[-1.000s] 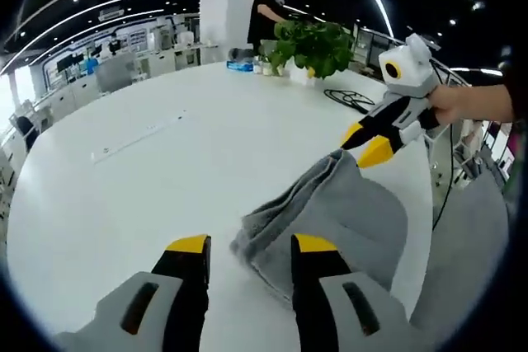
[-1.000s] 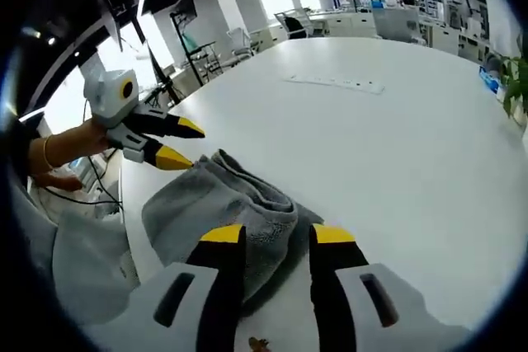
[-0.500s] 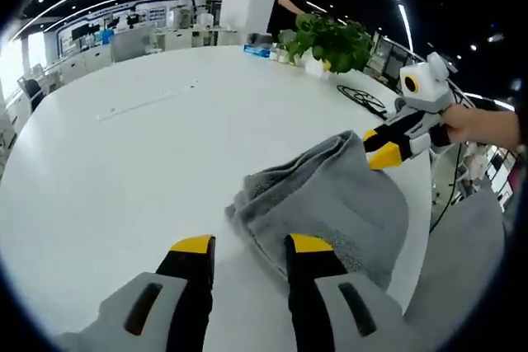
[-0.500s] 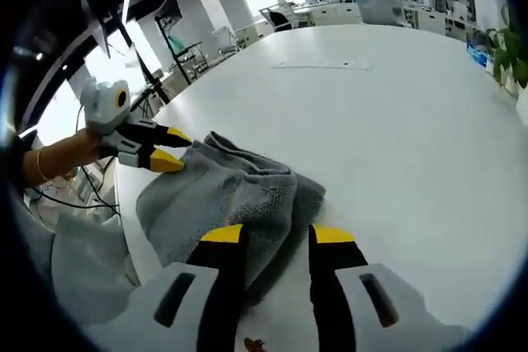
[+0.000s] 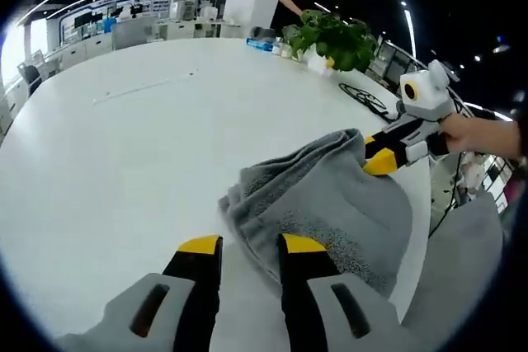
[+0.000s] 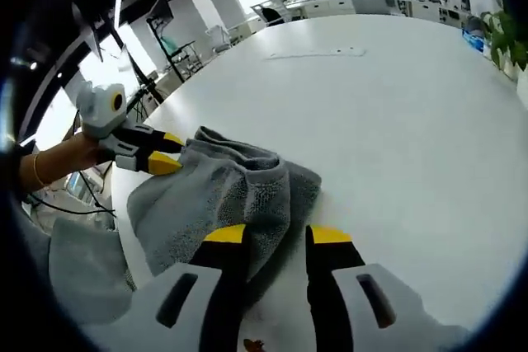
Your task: Fold the towel on the table until its edges align and the towel forms a compact rectangular stack.
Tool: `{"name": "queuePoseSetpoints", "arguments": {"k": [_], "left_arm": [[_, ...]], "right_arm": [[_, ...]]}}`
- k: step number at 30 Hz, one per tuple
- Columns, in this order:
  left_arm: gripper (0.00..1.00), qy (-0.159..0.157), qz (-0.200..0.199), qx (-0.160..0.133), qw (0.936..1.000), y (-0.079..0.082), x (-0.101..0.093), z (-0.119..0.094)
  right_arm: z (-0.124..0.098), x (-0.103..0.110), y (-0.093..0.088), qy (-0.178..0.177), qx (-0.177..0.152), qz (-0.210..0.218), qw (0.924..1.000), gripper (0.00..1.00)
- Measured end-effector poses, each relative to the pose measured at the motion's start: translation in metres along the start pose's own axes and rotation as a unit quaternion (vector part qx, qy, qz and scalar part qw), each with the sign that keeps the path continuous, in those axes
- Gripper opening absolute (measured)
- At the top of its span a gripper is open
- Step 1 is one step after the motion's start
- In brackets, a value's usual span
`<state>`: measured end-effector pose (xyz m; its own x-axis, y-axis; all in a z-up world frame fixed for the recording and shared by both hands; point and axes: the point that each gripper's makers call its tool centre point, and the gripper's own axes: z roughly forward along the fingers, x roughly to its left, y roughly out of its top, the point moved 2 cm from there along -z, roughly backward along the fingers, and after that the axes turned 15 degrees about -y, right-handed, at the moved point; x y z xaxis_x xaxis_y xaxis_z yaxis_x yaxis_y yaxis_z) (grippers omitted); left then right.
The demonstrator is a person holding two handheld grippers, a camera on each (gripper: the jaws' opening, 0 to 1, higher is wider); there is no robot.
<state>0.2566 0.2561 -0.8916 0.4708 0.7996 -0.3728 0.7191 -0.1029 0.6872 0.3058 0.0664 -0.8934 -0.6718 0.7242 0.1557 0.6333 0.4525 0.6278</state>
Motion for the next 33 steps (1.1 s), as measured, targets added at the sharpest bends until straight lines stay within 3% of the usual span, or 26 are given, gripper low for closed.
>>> {"name": "queuePoseSetpoints", "arguments": {"k": [6,12,19,27,33], "left_arm": [[0.17,-0.022,0.0,-0.006,0.9997,0.002,-0.004,0.006],[0.17,-0.029,-0.006,-0.012,0.9995,0.005,0.001,0.011],[0.15,-0.018,0.011,-0.016,0.9997,0.016,0.013,0.018],[0.14,0.001,0.038,-0.011,0.9992,0.039,0.036,0.028],[0.14,0.005,0.049,-0.008,0.9988,0.049,0.046,0.033]], "right_arm": [[0.006,0.002,0.0,0.01,0.004,0.016,0.9998,0.21],[0.013,-0.002,0.005,-0.002,-0.011,0.006,0.9999,0.19],[0.025,-0.006,0.022,-0.013,-0.017,-0.019,0.9996,0.14],[0.042,-0.018,0.046,-0.037,-0.028,-0.012,0.9989,0.15],[0.049,-0.024,0.052,-0.036,-0.029,0.012,0.9989,0.14]]}}
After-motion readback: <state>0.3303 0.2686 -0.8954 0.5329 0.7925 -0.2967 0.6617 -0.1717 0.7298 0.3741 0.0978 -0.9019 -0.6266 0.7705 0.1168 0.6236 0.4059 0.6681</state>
